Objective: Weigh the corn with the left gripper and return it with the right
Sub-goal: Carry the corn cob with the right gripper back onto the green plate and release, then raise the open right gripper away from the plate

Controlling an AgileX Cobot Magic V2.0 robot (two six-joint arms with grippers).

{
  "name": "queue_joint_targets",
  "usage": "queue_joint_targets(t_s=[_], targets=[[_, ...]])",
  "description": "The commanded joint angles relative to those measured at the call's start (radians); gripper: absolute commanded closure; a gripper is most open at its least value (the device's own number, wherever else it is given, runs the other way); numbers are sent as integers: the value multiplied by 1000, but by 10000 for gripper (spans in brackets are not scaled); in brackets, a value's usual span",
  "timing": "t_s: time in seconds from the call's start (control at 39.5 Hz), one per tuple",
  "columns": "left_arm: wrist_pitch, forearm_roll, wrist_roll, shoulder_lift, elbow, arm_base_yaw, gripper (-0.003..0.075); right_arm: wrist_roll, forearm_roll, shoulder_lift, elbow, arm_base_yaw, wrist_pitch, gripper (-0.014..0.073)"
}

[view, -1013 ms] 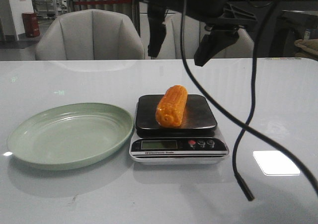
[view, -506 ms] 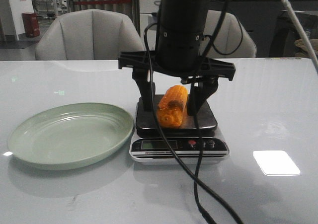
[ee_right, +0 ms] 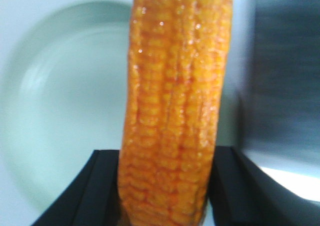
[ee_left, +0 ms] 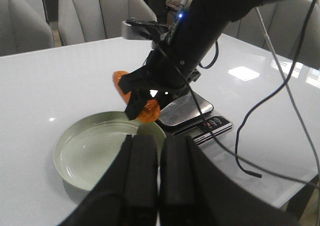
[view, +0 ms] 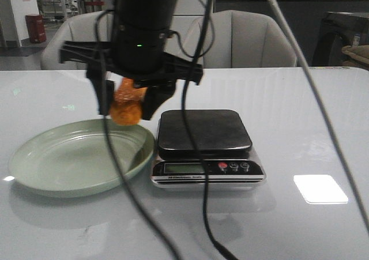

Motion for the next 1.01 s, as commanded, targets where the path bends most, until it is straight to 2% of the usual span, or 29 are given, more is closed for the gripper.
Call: queue_joint_targets(t_s=[0.0, 0.08, 0.3, 0.43, 0.63, 0.81, 0.99], targets=[[-69, 1, 0, 14, -26, -2, 598, -12, 3, -33, -33, 38, -113, 400], [-69, 1, 0, 14, -26, -2, 598, -12, 32, -7, -33, 59, -152, 363], [-69, 1, 0, 14, -26, -2, 598, -12, 50, 42, -33, 76, -169, 131], [-69, 1, 0, 14, -26, -2, 598, -12, 50, 41, -36, 76, -169, 46], [-69, 1, 0, 14, -26, -2, 598, -22, 49, 22, -119, 55, -82, 41], [-69, 1, 0, 14, -26, -2, 598, -108, 46, -24, -196, 12, 81, 41], [-69, 1, 0, 14, -26, -2, 598, -189, 46, -100, -203, -53, 225, 41]])
